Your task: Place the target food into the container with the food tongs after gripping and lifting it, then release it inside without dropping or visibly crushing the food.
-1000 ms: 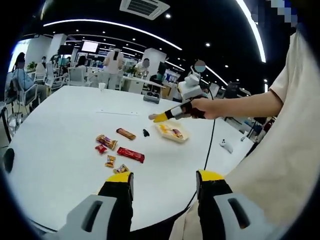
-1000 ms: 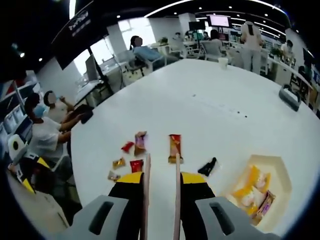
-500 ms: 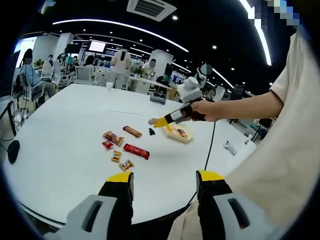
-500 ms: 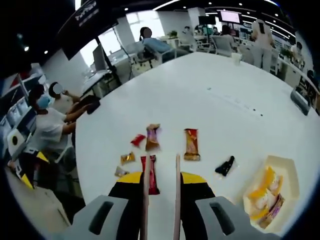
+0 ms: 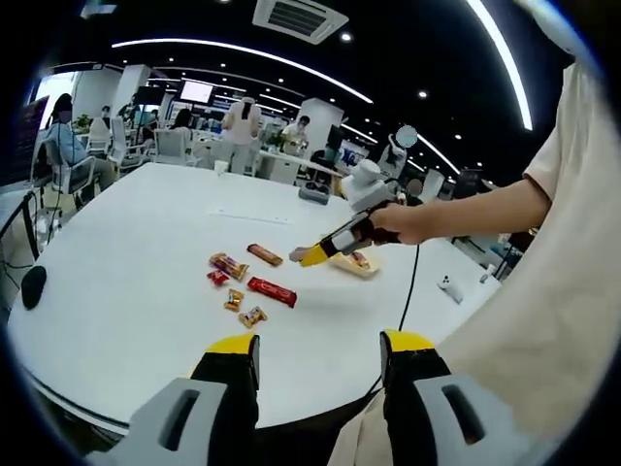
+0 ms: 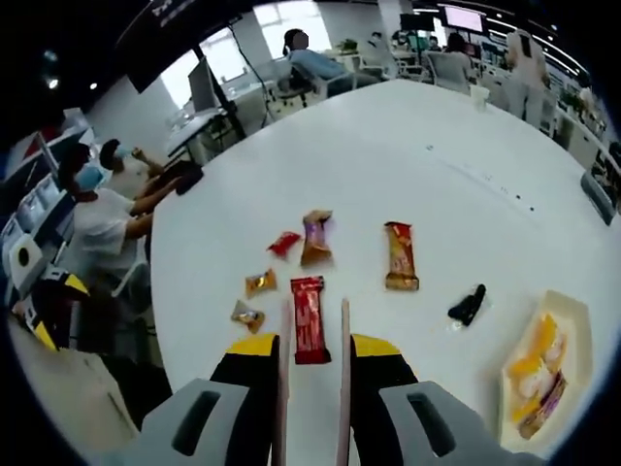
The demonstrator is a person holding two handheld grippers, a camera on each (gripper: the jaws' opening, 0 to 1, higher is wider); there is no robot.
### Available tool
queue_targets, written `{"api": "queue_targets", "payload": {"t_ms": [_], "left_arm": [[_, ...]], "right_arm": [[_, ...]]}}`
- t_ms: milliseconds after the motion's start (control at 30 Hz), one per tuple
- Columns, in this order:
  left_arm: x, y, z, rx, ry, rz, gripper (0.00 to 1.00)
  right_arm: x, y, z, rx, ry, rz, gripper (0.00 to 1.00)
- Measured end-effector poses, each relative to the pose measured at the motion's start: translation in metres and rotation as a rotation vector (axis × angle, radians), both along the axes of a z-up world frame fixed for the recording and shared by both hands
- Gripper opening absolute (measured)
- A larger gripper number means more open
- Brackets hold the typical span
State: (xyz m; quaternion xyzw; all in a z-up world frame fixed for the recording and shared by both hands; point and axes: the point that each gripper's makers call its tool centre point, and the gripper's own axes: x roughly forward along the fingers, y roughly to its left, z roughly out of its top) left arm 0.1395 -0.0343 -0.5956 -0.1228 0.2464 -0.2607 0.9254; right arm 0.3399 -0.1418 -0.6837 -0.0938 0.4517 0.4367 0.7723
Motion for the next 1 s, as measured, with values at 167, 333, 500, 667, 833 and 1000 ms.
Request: {"api": "queue_targets", "payload": {"t_ms": [167,333,500,667,833,1000], "left_arm": [[-0.006,0.001,-0.001,-0.006,0.004,0.017,0.49],[-0.009,0.006,-0.002,-0.008,0.007,0.035,0.49],[-0.011,0.013,-0.002,-0.011,0.006,0.062,0.49],[-0.012,0.013,-0.003,-0.012,0.008,0.068,0.49],[-0.013,0.013,-0.003,-0.013,0.01,0.074,0.49],[-0.016,0.017,-0.003,-0.011,0.014,0.082,0.49]], "right_arm": [[-0.003,0.005,-0.005,-0.021,0.012,0.023,0.27],[-0.007,0.008,-0.011,-0.037,0.023,0.041,0.27],[-0.011,0.006,-0.016,-0.062,0.033,0.056,0.27],[-0.014,0.009,-0.018,-0.072,0.04,0.062,0.27],[-0.016,0.015,-0.021,-0.077,0.049,0.079,0.27],[-0.009,0.019,-0.029,-0.09,0.061,0.089,0.27]]}}
